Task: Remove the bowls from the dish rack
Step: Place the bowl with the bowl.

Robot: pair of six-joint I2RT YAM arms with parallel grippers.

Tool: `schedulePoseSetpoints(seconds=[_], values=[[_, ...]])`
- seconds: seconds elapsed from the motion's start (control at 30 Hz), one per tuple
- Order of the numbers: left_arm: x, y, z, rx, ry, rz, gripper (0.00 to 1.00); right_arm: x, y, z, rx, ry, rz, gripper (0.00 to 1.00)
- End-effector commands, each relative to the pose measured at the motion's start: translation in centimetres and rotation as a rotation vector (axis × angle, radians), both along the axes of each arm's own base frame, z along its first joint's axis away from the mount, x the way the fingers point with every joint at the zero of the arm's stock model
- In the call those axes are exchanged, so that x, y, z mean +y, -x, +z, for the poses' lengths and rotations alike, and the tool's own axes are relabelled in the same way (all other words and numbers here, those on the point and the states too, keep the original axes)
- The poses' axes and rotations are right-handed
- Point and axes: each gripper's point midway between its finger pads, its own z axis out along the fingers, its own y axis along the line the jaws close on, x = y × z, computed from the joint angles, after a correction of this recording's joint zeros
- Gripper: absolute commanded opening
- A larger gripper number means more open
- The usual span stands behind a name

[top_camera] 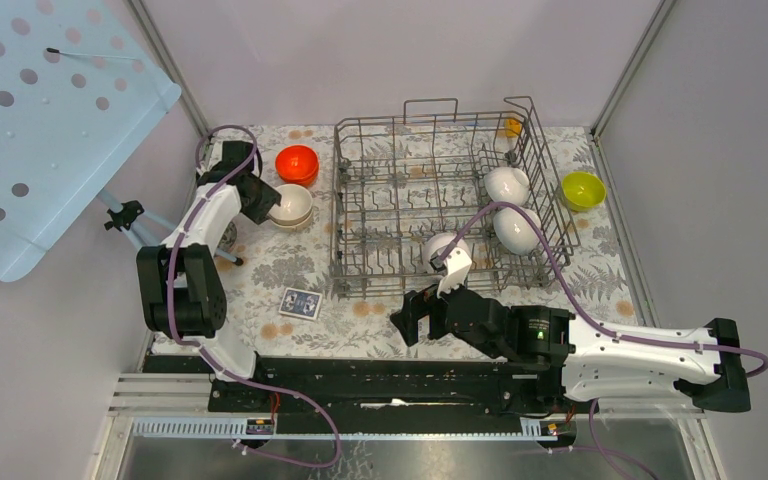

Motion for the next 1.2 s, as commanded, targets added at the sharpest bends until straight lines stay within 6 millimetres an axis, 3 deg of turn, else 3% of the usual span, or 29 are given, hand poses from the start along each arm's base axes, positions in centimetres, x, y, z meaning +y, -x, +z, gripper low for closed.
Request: schedulePoseSetpoints(seconds=[0.0, 0.1, 0.3, 0.73, 0.87, 1.17], values=[[1.1, -0.2, 1.3, -0.044, -0.056, 0.011, 0.44, -0.5, -0.4, 0.5, -0.008, -0.018, -0.035, 1.0], [1.4, -0.1, 0.9, -0.029, -0.07, 0.019, 0.42, -0.6, -0.4, 0.5, -0.008, -0.02, -0.036, 1.0], [1.5, -0.1, 0.3, -0.016, -0.069, 0.022, 0.29, -0.7, -0.4, 0.4, -0.008, -0.019, -0.035, 1.0], [1.3, -0.1, -0.8, 0.003, -0.058, 0.016, 0.17, -0.6, -0.4, 0.5, -0.01, -0.021, -0.032, 1.0], [1.2, -0.1, -1.2, 0.009, -0.053, 0.011, 0.1, -0.6, -0.4, 0.4, -0.008, -0.019, -0.032, 1.0], [0.9, 0.0, -1.8, 0.016, -0.039, 0.007, 0.05, -0.7, -0.4, 0.3, -0.009, -0.018, -0.035, 1.0]])
